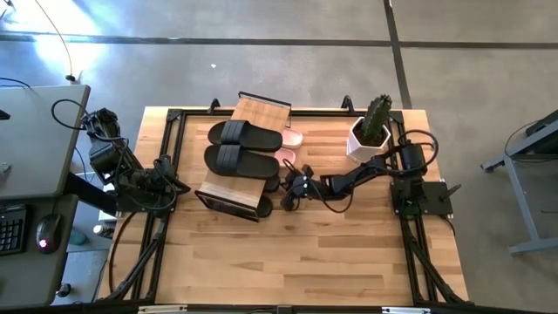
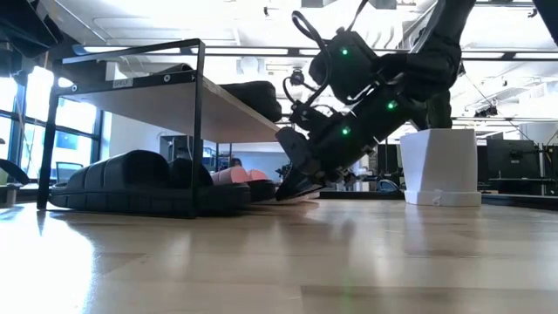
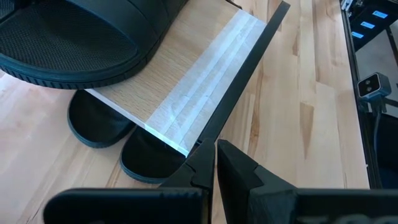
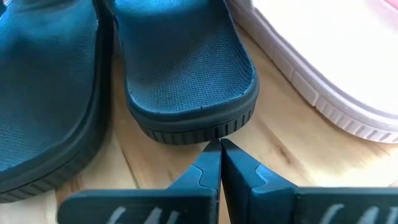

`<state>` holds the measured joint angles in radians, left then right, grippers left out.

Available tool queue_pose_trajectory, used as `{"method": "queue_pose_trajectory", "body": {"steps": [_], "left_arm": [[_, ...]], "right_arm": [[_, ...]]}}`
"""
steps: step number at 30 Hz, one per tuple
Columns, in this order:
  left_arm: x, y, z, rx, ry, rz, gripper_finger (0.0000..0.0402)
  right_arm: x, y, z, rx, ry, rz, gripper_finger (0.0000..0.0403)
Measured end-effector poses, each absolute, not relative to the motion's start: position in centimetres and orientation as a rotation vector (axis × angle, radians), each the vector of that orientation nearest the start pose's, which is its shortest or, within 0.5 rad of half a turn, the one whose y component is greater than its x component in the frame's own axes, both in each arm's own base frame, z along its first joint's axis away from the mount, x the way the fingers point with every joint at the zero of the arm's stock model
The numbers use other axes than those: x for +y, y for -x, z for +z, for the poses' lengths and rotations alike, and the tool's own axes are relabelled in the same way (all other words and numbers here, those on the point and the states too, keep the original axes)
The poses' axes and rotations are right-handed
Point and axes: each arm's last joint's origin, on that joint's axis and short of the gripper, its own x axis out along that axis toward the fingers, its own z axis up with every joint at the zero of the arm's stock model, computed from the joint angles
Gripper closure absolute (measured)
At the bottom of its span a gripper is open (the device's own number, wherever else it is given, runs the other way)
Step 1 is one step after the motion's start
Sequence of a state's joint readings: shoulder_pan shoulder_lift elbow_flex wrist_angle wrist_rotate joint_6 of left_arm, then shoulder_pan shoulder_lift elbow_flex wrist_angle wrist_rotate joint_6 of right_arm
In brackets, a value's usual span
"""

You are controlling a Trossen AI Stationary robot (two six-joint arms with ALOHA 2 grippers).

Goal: Pick and place slides into the shelf
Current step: Adjust the slides under the shelf and on the shelf

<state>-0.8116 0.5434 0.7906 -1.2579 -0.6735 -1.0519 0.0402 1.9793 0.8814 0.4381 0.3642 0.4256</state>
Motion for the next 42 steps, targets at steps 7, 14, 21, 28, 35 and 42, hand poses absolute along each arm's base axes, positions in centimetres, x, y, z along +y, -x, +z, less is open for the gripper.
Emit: {"method": "queue_pose_trajectory", "body": {"steps": [7, 14, 21, 28, 35, 42], "left_arm": [[-3.5, -5.8, 28.2, 0.697, 0.318, 0.261, 0.0394], [-3.5, -5.8, 28.1, 0.698, 0.31, 0.259, 0.0394], [-3.5, -5.8, 28.1, 0.698, 0.31, 0.259, 0.0394], [-3.5, -5.8, 28.1, 0.699, 0.309, 0.258, 0.0394], [-3.5, -5.8, 28.1, 0.699, 0.307, 0.258, 0.0394], [-3.5, -5.8, 28.1, 0.698, 0.307, 0.258, 0.0394]], "right_arm": [[0.2, -36.5, 9.7, 0.571, -0.281, -0.442, 0.0403], [-0.1, -36.5, 9.7, 0.576, -0.317, -0.414, 0.0403], [-0.1, -36.2, 9.5, 0.613, -0.254, -0.476, 0.0403], [0.7, -35.1, 10.6, 0.674, -0.14, -0.569, 0.0403], [1.6, -33.9, 13.5, 0.623, 0.05, -0.751, 0.0403], [0.0, -33.3, 12.9, 0.68, 0.0, -0.835, 0.0403]]}}
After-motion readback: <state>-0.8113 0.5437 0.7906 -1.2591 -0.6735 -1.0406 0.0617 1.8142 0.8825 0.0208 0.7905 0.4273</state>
